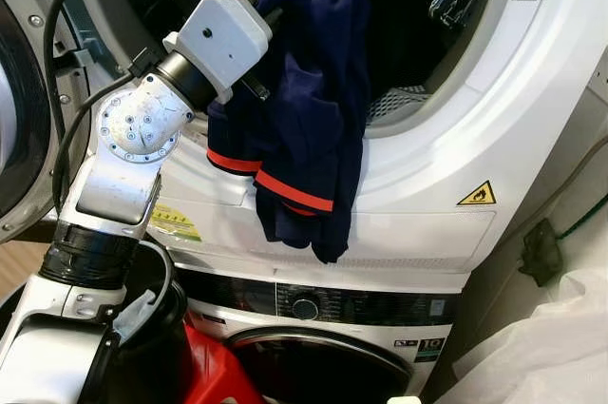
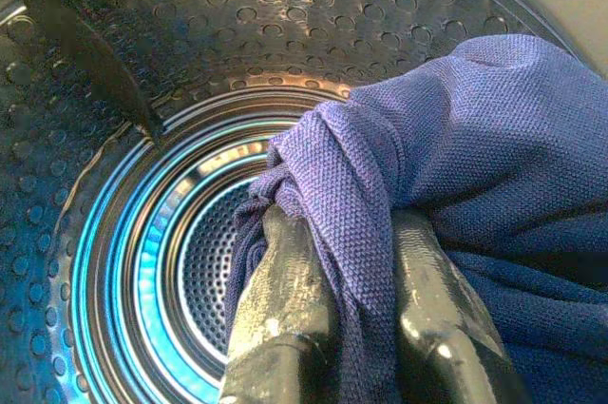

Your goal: Clothes washing

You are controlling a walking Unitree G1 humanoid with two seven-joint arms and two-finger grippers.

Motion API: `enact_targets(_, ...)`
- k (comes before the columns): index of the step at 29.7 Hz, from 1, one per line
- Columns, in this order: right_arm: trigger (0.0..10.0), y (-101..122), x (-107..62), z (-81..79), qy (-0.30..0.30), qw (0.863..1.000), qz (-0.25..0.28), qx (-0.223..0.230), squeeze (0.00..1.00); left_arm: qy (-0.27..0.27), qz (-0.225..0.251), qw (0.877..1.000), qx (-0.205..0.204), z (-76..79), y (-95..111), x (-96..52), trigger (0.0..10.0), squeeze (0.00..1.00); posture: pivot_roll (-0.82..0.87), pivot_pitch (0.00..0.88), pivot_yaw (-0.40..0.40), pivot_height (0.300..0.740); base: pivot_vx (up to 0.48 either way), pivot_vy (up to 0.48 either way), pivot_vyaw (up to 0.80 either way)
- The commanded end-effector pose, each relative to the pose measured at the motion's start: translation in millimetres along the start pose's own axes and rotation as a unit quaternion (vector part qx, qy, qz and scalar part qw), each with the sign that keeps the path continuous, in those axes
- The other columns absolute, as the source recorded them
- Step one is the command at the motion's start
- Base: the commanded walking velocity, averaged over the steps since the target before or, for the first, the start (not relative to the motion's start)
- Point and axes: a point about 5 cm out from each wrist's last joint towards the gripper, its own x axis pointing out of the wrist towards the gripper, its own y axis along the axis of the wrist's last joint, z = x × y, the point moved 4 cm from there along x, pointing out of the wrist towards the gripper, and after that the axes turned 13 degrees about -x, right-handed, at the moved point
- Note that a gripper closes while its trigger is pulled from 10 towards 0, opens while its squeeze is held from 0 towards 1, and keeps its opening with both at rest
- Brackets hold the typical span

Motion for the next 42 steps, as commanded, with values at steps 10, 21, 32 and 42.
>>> enact_targets(10, 10.0, -3, -0.6, -7.4, 0.008, 1.0, -0.003, -0.001, 0.0, 0.001, 0.005, 1.0, 0.017, -7.0, 7, -3.8, 10.0, 0.0, 0.12, 0.0, 0.088, 0.74, 0.269, 0.0, 0.0)
enact_targets(21, 10.0, -4, -0.8, -7.1, 0.007, 1.0, -0.004, 0.001, 0.0, -0.008, 0.002, 1.0, 0.01, -0.2, 4, -4.7, 10.0, 0.0, 0.11, 0.0, 0.089, 0.74, 0.284, 0.0, 0.0)
enact_targets(32, 10.0, -4, -0.9, -9.9, 0.012, 1.0, -0.004, -0.003, 0.0, -0.116, 0.003, 0.991, -0.059, 31.1, 11, -7.0, 10.0, 0.0, 0.13, 0.0, 0.085, 0.74, 0.182, 0.0, 0.0)
enact_targets(42, 10.0, -2, -0.4, -12.0, 0.018, 1.0, -0.003, -0.013, 0.0, -0.171, 0.079, 0.98, 0.064, 1.6, 52, 40.1, 10.0, 0.0, 0.15, 0.0, 0.082, 0.74, 0.0, 0.0, 0.0)
